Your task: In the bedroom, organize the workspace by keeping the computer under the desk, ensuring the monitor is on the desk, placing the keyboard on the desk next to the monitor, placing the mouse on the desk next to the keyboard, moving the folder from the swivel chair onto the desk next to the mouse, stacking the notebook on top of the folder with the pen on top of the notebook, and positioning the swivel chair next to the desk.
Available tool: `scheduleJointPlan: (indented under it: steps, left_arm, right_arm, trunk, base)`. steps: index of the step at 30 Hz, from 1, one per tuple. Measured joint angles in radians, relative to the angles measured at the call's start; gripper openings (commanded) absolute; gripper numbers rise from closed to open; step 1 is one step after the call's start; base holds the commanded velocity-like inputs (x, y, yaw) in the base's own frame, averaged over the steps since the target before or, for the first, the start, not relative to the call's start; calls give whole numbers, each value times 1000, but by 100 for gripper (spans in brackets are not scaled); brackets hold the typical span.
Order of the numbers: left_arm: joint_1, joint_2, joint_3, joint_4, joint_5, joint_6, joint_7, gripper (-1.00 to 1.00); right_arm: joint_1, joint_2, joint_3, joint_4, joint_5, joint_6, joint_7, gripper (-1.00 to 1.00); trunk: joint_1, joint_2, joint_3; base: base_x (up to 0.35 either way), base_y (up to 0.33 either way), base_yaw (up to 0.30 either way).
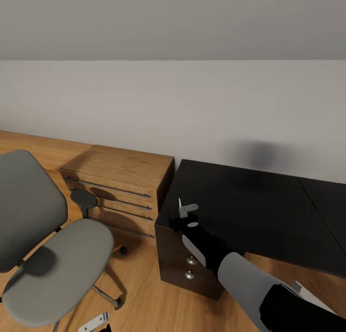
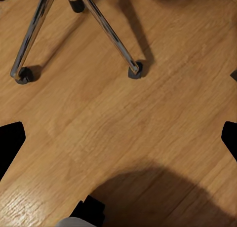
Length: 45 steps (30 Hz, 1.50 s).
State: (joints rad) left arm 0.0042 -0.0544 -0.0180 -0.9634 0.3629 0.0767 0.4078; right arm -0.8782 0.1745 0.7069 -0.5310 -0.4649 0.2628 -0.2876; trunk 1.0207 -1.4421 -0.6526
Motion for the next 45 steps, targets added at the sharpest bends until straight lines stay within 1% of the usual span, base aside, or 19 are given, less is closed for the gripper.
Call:
scheduleJointPlan:
  steps: [11,12,19,23,25,26,29,36,45]
  left_arm:
    - [0,0,0,0,0,0,0,100]
    - [0,0,0,0,0,0,0,100]
    - [0,0,0,0,0,0,0,100]
    - [0,0,0,1,0,0,0,100]
    - [0,-1,0,1,0,0,0,100]
    - [0,-1,0,2,0,1,0,100]
    - [0,0,0,2,0,1,0,100]
    - [0,-1,0,2,0,2,0,100]
    - [0,0,0,4,0,2,-1,100]
  right_arm:
    - [0,0,-1,-2,-3,3,-2,100]
    - [0,0,-1,-2,-3,4,-2,-100]
    - [0,0,0,-7,-5,16,-1,-100]
    - [0,0,-2,-23,-7,55,-1,-100]
    - [0,0,-15,-30,-20,75,0,-100]
    - [0,0,-28,-35,-37,89,0,-100]
    - [0,0,-40,-46,-46,116,1,-100]
    - [0,0,-46,-53,-59,130,0,-100]
    - [0,0,-48,-54,-60,131,1,-100]
  trunk:
    - [0,0,0]
    - [0,0,0]
    - [0,0,0]
    - [0,0,0]
    - [0,0,0]
    - [0,0,0]
    - [0,0,0]
    - [0,0,0]
    - [0,0,0]
  base:
    - [0,0,0]
    - [0,0,0]
    - [0,0,0]
    - [0,0,0]
    - [0,0,0]
    - [0,0,0]
    - [0,0,0]
    - [0,0,0]
    - [0,0,0]
